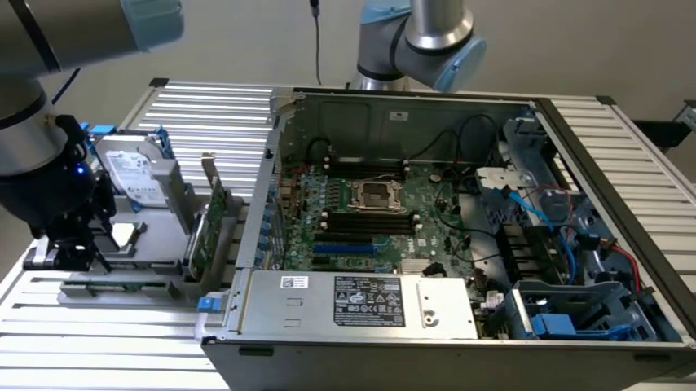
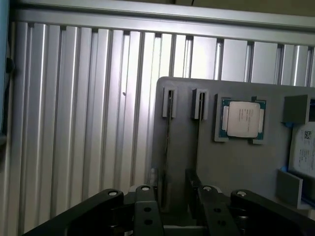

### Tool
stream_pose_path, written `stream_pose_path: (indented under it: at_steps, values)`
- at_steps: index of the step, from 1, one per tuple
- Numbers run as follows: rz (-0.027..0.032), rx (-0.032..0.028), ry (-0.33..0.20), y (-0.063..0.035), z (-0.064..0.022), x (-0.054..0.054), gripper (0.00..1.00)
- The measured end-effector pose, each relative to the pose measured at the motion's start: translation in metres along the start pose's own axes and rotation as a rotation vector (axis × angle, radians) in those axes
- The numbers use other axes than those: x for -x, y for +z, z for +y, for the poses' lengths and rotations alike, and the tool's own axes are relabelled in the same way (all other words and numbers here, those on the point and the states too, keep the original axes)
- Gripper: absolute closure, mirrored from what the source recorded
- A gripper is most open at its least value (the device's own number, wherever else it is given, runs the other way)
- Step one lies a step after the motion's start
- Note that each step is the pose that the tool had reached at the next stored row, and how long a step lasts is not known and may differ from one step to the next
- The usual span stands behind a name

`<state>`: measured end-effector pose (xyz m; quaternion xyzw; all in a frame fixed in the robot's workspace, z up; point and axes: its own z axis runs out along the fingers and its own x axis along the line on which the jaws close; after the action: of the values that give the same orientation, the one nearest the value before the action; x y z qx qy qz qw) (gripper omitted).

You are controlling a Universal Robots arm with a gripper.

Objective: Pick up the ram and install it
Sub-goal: 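Pick up the ram and move it above insertion slot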

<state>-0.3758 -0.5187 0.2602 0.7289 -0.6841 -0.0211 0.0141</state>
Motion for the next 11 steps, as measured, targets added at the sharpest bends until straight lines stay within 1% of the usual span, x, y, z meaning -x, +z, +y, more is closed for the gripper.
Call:
stream_pose_path:
  at_steps: [7, 11]
  values:
    - [0.0000, 0.0001, 0.000, 0.0126, -0.0015, -0.002, 0.64]
    - [0.0000, 0.0000, 0.000, 0.0196, -0.0045, -0.005, 0.64]
